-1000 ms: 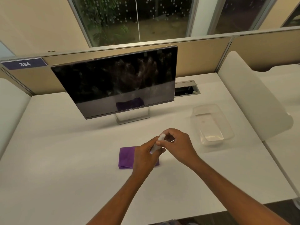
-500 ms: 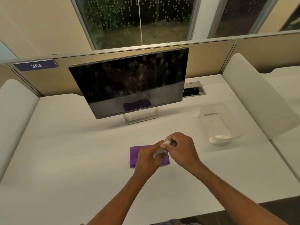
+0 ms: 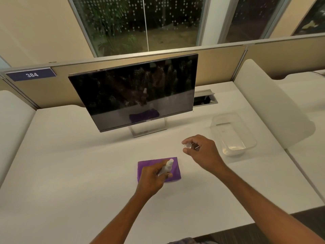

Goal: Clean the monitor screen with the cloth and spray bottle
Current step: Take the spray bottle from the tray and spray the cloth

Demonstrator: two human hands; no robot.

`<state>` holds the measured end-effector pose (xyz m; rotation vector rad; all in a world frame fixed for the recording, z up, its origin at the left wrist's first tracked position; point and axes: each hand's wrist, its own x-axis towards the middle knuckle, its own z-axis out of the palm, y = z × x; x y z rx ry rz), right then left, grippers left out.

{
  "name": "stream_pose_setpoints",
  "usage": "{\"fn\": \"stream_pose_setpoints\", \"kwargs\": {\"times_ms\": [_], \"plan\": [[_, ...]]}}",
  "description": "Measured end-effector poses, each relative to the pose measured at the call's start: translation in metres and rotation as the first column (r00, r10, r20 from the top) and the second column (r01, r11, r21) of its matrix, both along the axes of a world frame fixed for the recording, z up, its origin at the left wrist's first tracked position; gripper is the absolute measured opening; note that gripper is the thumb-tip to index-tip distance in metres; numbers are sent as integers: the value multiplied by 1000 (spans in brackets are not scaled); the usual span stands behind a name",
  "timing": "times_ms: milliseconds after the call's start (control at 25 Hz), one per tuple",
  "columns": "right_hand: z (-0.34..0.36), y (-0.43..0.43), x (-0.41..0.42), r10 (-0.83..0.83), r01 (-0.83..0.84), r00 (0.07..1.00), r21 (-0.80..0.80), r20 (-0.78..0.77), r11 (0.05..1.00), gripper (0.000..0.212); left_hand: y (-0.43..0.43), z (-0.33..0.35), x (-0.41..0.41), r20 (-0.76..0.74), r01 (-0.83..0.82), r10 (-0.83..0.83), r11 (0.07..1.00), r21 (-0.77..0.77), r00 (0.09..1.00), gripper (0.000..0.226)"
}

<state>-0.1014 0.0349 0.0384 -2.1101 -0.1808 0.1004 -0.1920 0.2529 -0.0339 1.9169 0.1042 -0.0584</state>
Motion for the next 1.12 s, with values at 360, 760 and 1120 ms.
{"fn": "stream_pose_setpoints", "kwargs": {"times_ms": [360,760,1120], "plan": [[-76,-53,20,-39,-37,988,-476,-147,879,25,2,3,-4,11,-141,141,990,-23,990,44],[-103,-56,30,15,-113,986,-593,-168,797,24,6,1,1,-7,-175,176,984,25,984,43],[-71,1,-6,101,-105,994,-157,-32,982,36,2,8,8,-63,-210,208,977,-34,976,37]]}}
